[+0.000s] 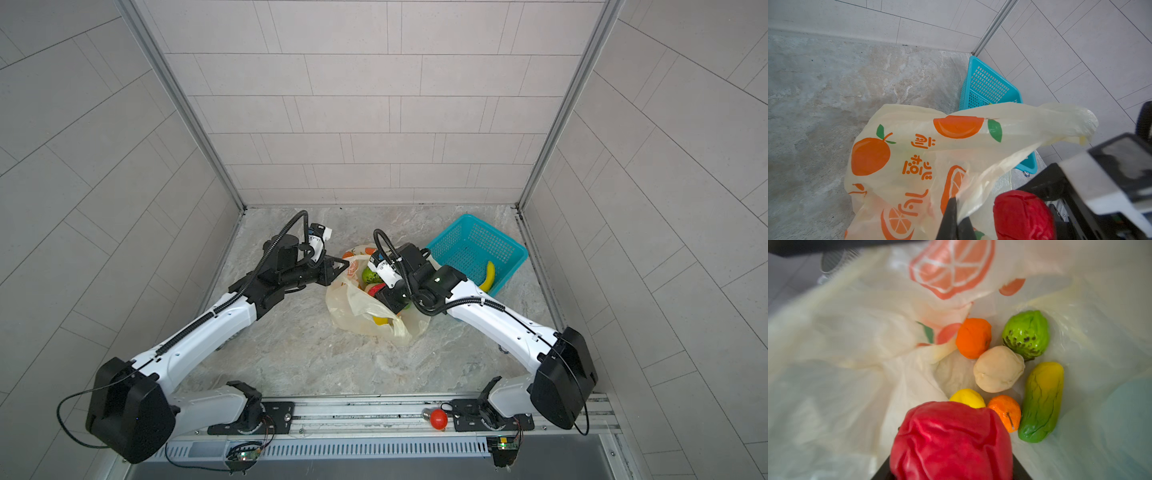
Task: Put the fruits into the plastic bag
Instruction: 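Carry the red apple into the held-open bag and open the right gripper, then withdraw the right gripper from the bag back over the basket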
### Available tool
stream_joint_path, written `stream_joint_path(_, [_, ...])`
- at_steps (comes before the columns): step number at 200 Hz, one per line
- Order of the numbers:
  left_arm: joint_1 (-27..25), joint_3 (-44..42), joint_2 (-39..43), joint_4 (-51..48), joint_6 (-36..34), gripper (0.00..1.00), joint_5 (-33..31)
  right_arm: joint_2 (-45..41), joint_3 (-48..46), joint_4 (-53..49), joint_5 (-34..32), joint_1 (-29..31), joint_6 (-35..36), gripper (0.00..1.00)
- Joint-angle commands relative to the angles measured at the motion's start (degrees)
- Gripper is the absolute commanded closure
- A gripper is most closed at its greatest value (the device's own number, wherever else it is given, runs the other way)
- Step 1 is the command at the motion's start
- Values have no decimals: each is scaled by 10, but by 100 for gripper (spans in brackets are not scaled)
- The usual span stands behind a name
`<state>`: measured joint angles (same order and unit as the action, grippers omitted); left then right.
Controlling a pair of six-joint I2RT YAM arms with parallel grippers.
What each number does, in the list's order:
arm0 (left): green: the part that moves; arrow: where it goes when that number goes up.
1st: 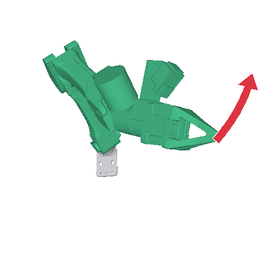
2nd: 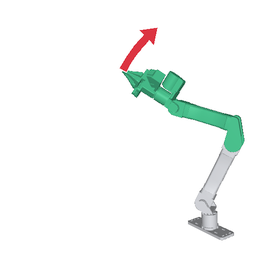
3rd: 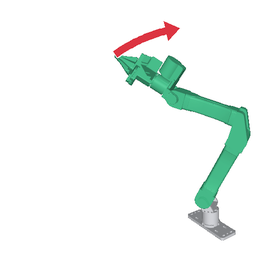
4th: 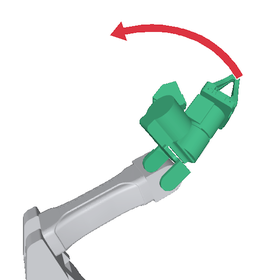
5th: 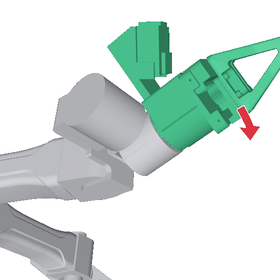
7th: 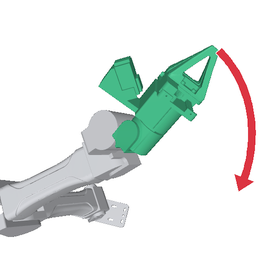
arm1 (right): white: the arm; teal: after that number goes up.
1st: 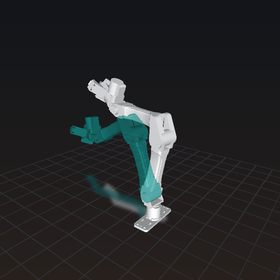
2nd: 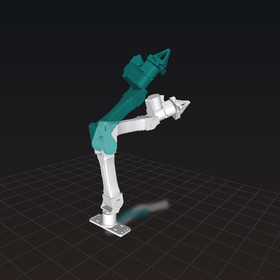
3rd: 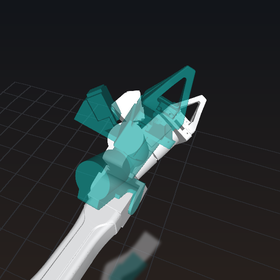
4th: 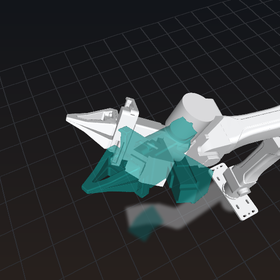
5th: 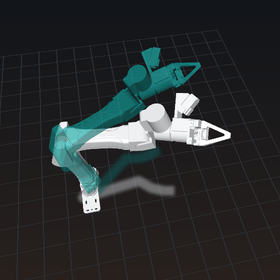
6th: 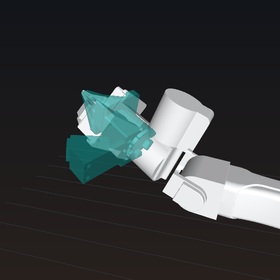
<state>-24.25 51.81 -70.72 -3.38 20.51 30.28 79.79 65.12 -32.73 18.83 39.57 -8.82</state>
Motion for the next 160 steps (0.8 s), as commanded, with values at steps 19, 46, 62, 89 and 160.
stream_joint_path(19, [2, 5, 16, -3, -14, 100, -1, 56, -5, 36, -76, -2, -9, 45])
stream_joint_path(46, [1, 5, 14, -2, -14, 100, -1, 95, 0, 65, -74, 0, -26, 44])
stream_joint_path(62, [2, 5, 13, -2, -14, 100, 0, 118, 12, 77, -64, 5, -33, 42])
stream_joint_path(89, [1, 3, 14, -3, -13, 100, -2, 149, 45, 62, -35, 14, -32, 34])
stream_joint_path(160, [1, -2, 11, 4, -10, 100, -5, 47, 0, 95, -34, 24, -19, 1])
